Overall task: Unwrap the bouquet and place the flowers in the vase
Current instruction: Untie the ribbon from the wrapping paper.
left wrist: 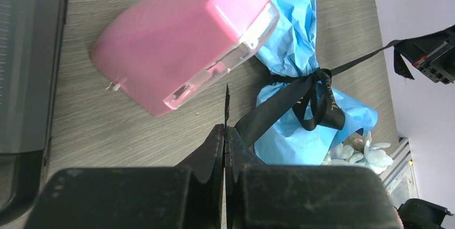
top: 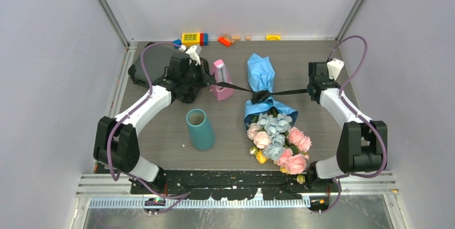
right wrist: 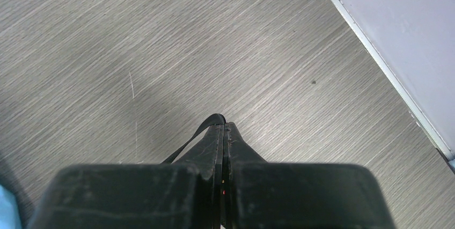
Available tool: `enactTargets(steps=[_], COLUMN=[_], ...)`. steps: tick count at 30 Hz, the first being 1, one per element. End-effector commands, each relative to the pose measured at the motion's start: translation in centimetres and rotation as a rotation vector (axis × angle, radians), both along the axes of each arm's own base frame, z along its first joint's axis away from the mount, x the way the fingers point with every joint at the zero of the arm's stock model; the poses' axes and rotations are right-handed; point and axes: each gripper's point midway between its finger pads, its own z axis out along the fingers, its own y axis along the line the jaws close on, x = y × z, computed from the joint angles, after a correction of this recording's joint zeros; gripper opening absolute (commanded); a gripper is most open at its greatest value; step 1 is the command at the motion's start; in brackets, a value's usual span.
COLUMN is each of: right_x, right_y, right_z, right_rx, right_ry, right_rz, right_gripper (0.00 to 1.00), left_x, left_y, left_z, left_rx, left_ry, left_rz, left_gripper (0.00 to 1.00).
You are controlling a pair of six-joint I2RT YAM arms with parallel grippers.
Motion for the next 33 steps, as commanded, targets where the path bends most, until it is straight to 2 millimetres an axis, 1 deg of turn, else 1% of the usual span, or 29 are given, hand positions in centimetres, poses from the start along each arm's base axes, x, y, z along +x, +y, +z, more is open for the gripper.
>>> enactTargets(steps=[1,4,7,15,33], right_x=[-0.1,-0.2,-0.4,-1.0,-1.7], right_y=[-1.0,-1.1,-2.2,-3.6,-5.3], right_z=[1.5,1.4,1.2,1.0,0.2], right_rx=[0.000,-0.002,-0.005,-0.053,-0.087], right_ry=[-0.072,-0.070,-0.065,-0.042,-0.011], right_rz=[-0.058,-0.063,-0.096,-0.145,-0.199], right_gripper=[0.00,0.00,0.00,0.00,0.00], left_x=[-0.3,-0.4,-0.5,-0.5,-0.2], left_y=[1.4,2.1,2.7,4.0,6.9], left_z=[1.4,1.2,1.1,1.6,1.3], left_rx=[0.003,0.009,0.014,-0.003,-0.015], left_ry=[-0.042,-0.031,-0.030,-0.026,0.004], left_rz=[0.009,0.023,0.031,0.050,0.090], left_gripper=[0.00,0.00,0.00,0.00,0.00])
